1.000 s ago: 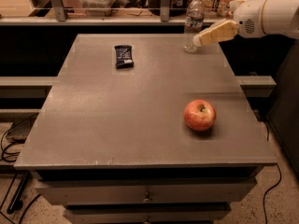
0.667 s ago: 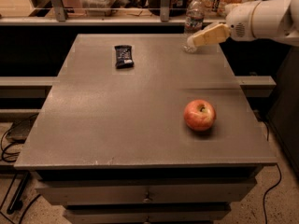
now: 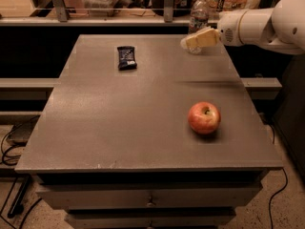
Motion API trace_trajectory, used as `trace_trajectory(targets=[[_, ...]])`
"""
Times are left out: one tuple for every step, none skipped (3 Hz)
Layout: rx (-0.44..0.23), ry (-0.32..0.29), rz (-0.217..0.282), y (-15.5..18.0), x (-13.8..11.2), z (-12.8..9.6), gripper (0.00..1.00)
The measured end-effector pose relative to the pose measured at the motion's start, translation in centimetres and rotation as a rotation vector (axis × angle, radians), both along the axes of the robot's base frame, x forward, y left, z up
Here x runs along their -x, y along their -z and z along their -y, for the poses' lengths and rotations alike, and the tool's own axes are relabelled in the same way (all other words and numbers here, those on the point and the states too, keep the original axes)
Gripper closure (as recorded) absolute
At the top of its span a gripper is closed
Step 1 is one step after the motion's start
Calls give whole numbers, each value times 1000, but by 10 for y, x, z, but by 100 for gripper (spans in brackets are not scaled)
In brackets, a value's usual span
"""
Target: Pick water bottle
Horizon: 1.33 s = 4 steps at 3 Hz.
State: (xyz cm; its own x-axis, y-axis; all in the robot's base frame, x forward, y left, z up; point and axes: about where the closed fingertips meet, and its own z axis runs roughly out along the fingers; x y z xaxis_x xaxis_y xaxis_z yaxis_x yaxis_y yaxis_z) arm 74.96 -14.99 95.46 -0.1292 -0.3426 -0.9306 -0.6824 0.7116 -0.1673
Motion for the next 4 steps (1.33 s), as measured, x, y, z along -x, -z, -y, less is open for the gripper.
trace_trajectory(targets=[[-36, 43, 3, 9, -24, -1, 0], [-85, 101, 15, 14, -50, 4, 0], [-133, 133, 18, 18, -73, 7, 0], [-173, 138, 11, 22, -91, 6, 18]])
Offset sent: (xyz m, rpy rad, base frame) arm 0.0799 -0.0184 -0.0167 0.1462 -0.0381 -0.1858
